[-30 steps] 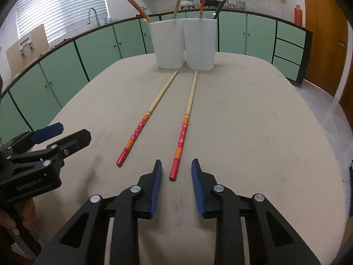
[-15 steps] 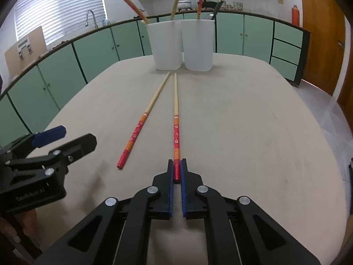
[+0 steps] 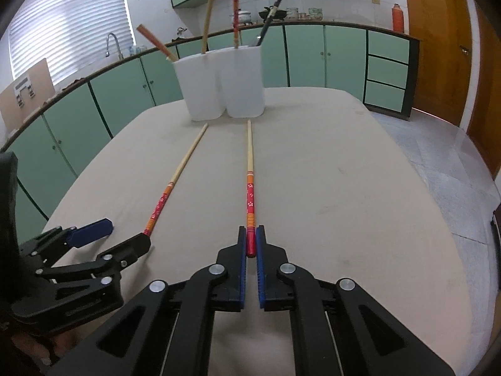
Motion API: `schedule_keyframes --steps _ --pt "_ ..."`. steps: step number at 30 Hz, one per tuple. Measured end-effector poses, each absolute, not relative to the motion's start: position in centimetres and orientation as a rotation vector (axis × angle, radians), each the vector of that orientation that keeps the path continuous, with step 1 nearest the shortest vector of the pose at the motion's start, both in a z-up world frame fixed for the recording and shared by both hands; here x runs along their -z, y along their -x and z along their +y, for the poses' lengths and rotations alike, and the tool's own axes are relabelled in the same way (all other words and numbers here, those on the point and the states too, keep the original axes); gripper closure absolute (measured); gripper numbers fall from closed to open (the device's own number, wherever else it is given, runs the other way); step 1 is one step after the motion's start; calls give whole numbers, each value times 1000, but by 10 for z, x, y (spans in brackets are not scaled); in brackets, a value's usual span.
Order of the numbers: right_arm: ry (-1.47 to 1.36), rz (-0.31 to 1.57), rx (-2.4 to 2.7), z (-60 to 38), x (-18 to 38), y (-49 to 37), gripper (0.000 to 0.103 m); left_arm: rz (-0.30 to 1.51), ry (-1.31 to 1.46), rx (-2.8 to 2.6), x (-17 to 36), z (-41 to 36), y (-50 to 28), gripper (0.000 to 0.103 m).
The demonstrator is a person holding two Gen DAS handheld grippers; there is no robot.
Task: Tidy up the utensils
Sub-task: 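Grasp a red-patterned chopstick with the right tool while the left tool grasps another, then lift both chopsticks over the white holder, lower them in and open both tools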
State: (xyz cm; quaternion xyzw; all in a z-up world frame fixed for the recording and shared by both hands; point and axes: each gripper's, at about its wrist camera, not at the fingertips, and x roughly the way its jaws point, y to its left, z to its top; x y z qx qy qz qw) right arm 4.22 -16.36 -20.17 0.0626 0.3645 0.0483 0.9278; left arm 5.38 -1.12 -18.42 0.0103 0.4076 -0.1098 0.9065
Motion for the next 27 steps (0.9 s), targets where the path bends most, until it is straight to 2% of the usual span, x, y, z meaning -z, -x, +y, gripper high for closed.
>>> schedule_keyframes --steps 2,5,8,10,12,27 --pt "-134 749 -98 -166 203 -42 97 839 -26 228 184 -14 -54 41" --pt "-148 754 -98 -169 205 -42 97 836 -32 221 184 -20 -53 51" --pt "-154 751 -99 -170 205 -42 97 829 -50 213 184 -25 -52 69" --pt "-161 749 -98 -171 204 -43 97 833 -45 227 184 -28 -52 88" --pt "-166 747 -97 -172 204 -42 97 831 -56 238 185 -32 -51 96" --pt "-162 714 -90 -176 191 -36 97 786 -83 244 164 -27 -47 98"
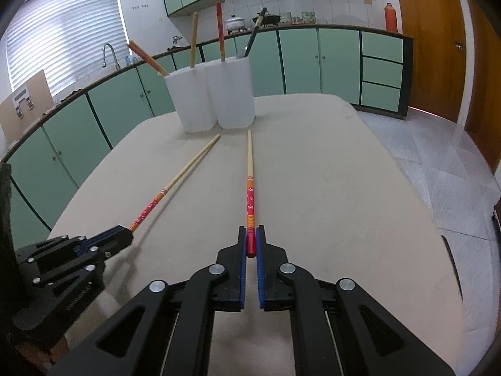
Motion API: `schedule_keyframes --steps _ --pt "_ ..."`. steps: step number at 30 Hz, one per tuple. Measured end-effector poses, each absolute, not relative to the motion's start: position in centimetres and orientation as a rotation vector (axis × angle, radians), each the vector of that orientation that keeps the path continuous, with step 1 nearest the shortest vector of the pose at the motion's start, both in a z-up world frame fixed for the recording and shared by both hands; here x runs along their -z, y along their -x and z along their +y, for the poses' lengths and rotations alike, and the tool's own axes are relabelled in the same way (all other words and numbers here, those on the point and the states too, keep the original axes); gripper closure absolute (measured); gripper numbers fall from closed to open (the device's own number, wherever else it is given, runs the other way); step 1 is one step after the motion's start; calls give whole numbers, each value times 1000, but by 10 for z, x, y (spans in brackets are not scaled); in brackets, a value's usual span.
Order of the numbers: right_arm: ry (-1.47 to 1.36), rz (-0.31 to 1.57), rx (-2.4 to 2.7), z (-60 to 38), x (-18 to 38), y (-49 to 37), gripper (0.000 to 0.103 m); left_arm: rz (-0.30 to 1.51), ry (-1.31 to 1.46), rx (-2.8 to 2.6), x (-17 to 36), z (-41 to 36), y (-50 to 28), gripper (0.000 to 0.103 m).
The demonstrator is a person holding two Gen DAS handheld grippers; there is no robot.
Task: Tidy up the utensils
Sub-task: 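Lift both chopsticks over the white holder, lower them in and open both tools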
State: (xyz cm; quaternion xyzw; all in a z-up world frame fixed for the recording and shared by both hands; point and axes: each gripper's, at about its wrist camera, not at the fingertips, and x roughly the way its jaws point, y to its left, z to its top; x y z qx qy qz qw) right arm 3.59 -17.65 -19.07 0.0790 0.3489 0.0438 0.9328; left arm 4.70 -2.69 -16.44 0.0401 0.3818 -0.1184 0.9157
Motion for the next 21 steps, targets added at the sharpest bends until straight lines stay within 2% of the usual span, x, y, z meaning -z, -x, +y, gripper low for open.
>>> schedule_keyframes --steps 21 --pt "-135 504 -126 -192 91 -37 97 556 -40 273 58 -17 -50 98"
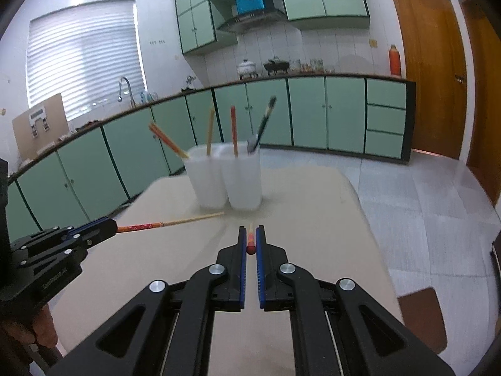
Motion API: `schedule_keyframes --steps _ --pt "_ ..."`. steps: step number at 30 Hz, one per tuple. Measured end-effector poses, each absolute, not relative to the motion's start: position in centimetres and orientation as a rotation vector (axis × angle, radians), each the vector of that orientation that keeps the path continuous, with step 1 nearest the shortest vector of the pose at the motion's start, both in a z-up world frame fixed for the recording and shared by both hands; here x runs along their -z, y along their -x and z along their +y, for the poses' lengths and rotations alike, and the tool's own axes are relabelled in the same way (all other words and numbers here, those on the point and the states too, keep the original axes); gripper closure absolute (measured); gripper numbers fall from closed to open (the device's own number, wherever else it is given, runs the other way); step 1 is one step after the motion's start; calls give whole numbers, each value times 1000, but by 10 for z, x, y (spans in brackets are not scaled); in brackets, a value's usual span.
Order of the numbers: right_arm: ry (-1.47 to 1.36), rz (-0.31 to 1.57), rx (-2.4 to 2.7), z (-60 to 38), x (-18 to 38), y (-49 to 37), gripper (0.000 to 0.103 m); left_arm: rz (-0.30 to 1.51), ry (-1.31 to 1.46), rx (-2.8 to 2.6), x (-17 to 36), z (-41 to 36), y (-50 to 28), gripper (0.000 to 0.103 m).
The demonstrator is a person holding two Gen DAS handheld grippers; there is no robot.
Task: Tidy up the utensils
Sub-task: 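Lift both chopsticks over the white holder, lower them in and open both tools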
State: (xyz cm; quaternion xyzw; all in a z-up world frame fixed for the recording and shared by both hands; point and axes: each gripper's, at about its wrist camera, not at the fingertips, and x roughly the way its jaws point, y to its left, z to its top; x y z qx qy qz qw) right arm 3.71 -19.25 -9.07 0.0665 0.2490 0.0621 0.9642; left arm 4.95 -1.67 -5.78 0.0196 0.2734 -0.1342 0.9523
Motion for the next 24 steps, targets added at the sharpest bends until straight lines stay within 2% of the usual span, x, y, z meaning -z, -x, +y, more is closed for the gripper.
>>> schedule_keyframes --steps 6,12,24 --pt "-120 463 -163 -193 58 -47 97 509 -43 287 31 -16 -55 98" --pt "-100 439 -191 -193 30 -62 97 555 -77 301 14 -15 -61 98" --pt "-95 420 -212 -187 25 -66 97 568 -26 315 10 3 -68 98"
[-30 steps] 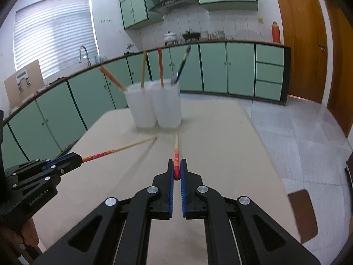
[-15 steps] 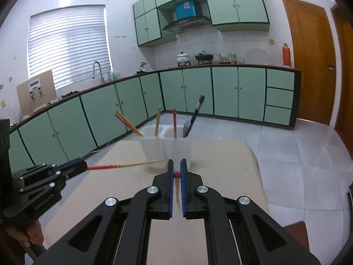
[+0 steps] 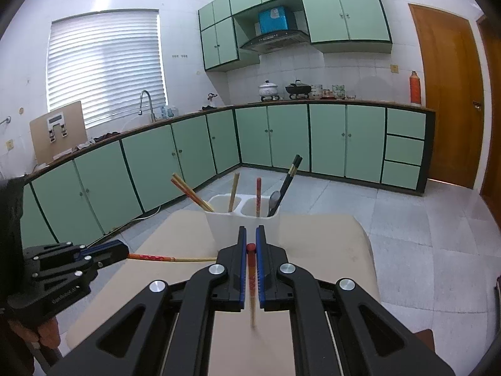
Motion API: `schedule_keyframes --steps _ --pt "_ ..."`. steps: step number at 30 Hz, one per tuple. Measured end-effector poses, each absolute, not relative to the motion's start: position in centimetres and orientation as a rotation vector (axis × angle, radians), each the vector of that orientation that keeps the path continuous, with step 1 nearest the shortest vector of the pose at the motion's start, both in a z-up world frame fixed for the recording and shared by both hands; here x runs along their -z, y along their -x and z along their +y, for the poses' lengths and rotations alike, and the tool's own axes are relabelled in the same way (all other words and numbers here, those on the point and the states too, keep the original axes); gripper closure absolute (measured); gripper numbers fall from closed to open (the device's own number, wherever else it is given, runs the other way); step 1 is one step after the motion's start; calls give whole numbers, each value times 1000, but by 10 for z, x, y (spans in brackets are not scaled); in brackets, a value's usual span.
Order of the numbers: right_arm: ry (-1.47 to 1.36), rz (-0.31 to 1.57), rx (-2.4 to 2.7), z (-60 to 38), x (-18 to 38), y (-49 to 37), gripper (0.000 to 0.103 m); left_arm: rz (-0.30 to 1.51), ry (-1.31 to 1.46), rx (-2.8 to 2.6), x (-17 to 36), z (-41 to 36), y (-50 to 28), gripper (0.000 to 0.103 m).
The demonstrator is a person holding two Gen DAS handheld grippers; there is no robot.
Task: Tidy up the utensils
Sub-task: 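Lift both chopsticks over the white holder, lower them in and open both tools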
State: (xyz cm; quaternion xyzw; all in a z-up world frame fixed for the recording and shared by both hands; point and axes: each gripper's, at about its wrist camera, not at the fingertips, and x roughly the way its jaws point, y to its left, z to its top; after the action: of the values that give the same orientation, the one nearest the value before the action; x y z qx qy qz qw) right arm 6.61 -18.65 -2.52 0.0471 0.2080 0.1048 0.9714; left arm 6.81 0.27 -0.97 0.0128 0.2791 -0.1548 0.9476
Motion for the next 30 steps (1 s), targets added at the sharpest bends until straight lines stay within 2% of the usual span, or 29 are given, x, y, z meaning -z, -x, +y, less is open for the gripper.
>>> schedule_keyframes --steps 16,30 --pt "-96 317 -250 -187 -32 -112 97 512 -63 278 -51 16 -93 98" --pt "-76 231 -250 -190 -98 -174 97 432 -73 290 -104 3 -148 98"
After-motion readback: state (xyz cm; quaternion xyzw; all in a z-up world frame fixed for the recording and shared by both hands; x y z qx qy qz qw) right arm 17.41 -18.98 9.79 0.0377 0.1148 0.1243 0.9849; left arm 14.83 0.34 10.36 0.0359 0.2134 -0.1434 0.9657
